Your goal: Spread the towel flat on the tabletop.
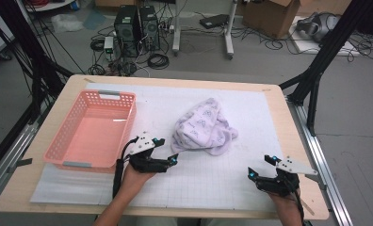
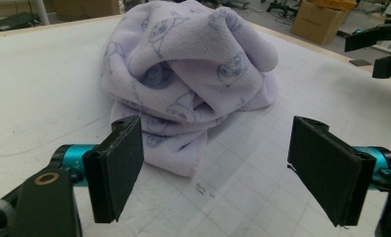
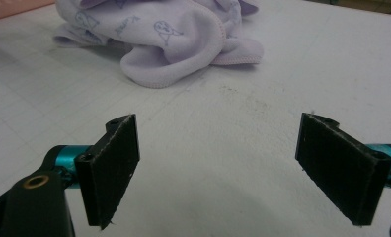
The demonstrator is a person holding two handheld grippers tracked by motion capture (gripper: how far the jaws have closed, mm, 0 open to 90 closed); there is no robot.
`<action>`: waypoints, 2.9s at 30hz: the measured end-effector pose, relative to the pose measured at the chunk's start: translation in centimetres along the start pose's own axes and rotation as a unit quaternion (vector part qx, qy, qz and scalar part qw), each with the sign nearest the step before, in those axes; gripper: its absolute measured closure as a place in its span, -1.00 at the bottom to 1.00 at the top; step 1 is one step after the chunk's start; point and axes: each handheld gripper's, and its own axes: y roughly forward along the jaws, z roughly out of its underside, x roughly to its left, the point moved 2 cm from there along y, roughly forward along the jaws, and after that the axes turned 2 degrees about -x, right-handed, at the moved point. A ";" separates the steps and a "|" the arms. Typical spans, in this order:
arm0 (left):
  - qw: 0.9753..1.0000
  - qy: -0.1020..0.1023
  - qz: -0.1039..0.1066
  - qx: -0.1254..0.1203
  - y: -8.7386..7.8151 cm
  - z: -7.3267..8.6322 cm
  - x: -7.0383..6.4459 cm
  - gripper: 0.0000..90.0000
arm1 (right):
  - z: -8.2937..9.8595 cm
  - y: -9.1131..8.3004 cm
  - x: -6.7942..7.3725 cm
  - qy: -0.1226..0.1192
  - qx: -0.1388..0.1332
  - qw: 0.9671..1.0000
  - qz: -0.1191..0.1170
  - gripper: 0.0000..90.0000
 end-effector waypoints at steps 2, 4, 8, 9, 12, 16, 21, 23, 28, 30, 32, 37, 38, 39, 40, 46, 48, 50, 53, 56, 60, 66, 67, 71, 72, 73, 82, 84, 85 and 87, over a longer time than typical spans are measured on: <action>1.000 -0.001 0.000 -0.002 0.0 0.0 0.1 -0.51 | -0.3 0.5 0.3 0.002 -0.004 1.000 -0.004 -0.66; 1.000 -0.001 -0.001 -0.004 0.0 0.0 0.1 -0.50 | -0.6 1.3 0.7 -0.001 0.003 1.000 -0.009 -0.65; 1.000 -0.004 -0.009 0.004 -0.1 0.0 0.1 -0.44 | -1.4 4.0 1.2 -0.023 0.025 0.999 -0.021 -0.65; 1.000 -0.006 -0.008 0.007 -0.1 0.1 0.1 -0.42 | -1.7 4.8 1.2 -0.022 0.035 0.999 -0.020 -0.65; 1.000 -0.009 -0.006 0.013 -0.1 0.2 0.2 -0.40 | -2.5 7.2 1.6 -0.030 0.061 0.997 -0.030 -0.62; 1.000 -0.011 -0.002 0.023 0.3 0.5 0.3 -0.38 | -4.0 10.1 3.1 -0.057 0.084 0.993 -0.053 -0.07; 1.000 -0.014 0.000 0.028 0.4 0.7 0.4 -0.37 | -4.6 13.1 4.4 -0.095 0.117 0.988 -0.028 0.69; 1.000 -0.013 0.001 0.028 0.4 0.7 0.4 -0.35 | -4.7 12.7 4.5 -0.093 0.121 0.988 -0.034 0.83; 0.999 -0.012 0.001 0.031 0.3 0.7 0.4 -0.33 | -4.5 9.1 4.4 -0.042 0.113 0.988 -0.100 0.89; 0.999 -0.012 -0.001 0.031 0.3 0.7 0.4 -0.32 | -4.1 6.9 4.6 -0.036 0.110 0.986 -0.122 0.92; 0.999 -0.012 -0.002 0.030 0.2 0.7 0.5 -0.32 | -3.4 4.6 4.7 -0.035 0.110 0.984 -0.133 0.92; 0.999 -0.015 -0.004 0.030 0.3 0.8 0.6 -0.32 | -1.4 -1.0 3.8 -0.022 0.120 0.985 -0.122 0.92; 0.999 -0.013 -0.003 0.030 0.3 0.8 0.6 -0.31 | -1.0 -1.9 3.4 -0.022 0.121 0.986 -0.114 0.92; 0.999 -0.013 -0.003 0.030 0.3 0.8 0.6 -0.31 | -0.7 -2.8 3.1 -0.017 0.123 0.986 -0.110 0.92; 0.999 -0.013 -0.003 0.030 0.3 0.8 0.6 -0.31 | -0.4 -3.6 2.8 -0.011 0.126 0.986 -0.106 0.92; 0.999 -0.013 -0.003 0.031 0.3 0.8 0.6 -0.30 | 0.3 -6.8 0.9 0.019 0.129 0.990 -0.063 0.58; 0.999 -0.012 -0.003 0.033 0.4 0.9 0.6 -0.29 | -0.4 -6.7 0.6 0.026 0.101 0.993 -0.050 0.36; 0.999 -0.009 -0.003 0.035 0.4 0.9 0.6 -0.28 | -1.4 -5.8 0.5 0.024 0.076 0.996 -0.038 0.22; 0.999 -0.011 -0.004 0.032 0.4 0.9 0.6 -0.28 | -2.7 -2.7 0.9 0.013 0.072 0.996 -0.045 0.13; 0.999 -0.011 -0.005 0.033 0.3 0.8 0.7 -0.28 | -3.3 1.3 2.1 -0.005 0.091 0.994 -0.063 0.10; 0.999 -0.012 -0.005 0.032 0.3 0.9 0.7 -0.27 | -3.2 5.4 3.1 -0.034 0.139 0.988 -0.057 0.68; 0.999 -0.017 -0.008 0.032 0.2 0.9 0.8 -0.27 | -3.0 3.4 3.4 -0.028 0.129 0.987 -0.095 0.88; 0.999 -0.015 -0.007 0.033 0.3 0.9 0.8 -0.27 | -2.9 2.4 3.4 -0.026 0.126 0.987 -0.100 0.88; 0.999 -0.013 -0.007 0.032 0.3 0.9 0.7 -0.27 | -2.1 -1.5 2.7 -0.014 0.121 0.988 -0.096 0.88; 0.999 -0.015 -0.007 0.031 0.2 0.8 0.7 -0.27 | -1.8 -2.5 2.5 -0.013 0.123 0.988 -0.092 0.88; 0.999 -0.016 -0.008 0.029 0.2 0.8 0.7 -0.27 | -1.5 -3.5 2.4 -0.017 0.127 0.988 -0.087 0.88; 0.999 -0.017 -0.011 0.027 0.3 0.8 0.7 -0.27 | 0.7 -8.9 1.4 0.002 0.141 0.990 -0.033 0.59; 0.999 -0.016 -0.012 0.026 0.4 0.8 0.6 -0.27 | -0.5 -7.8 1.2 0.002 0.112 0.994 -0.022 0.36; 0.999 -0.016 -0.012 0.027 0.3 0.8 0.6 -0.27 | -1.3 -7.0 1.2 -0.003 0.096 0.995 -0.020 0.30; 0.999 -0.017 -0.012 0.025 0.3 0.8 0.7 -0.27 | -2.8 -4.8 1.2 -0.013 0.079 0.997 -0.015 0.22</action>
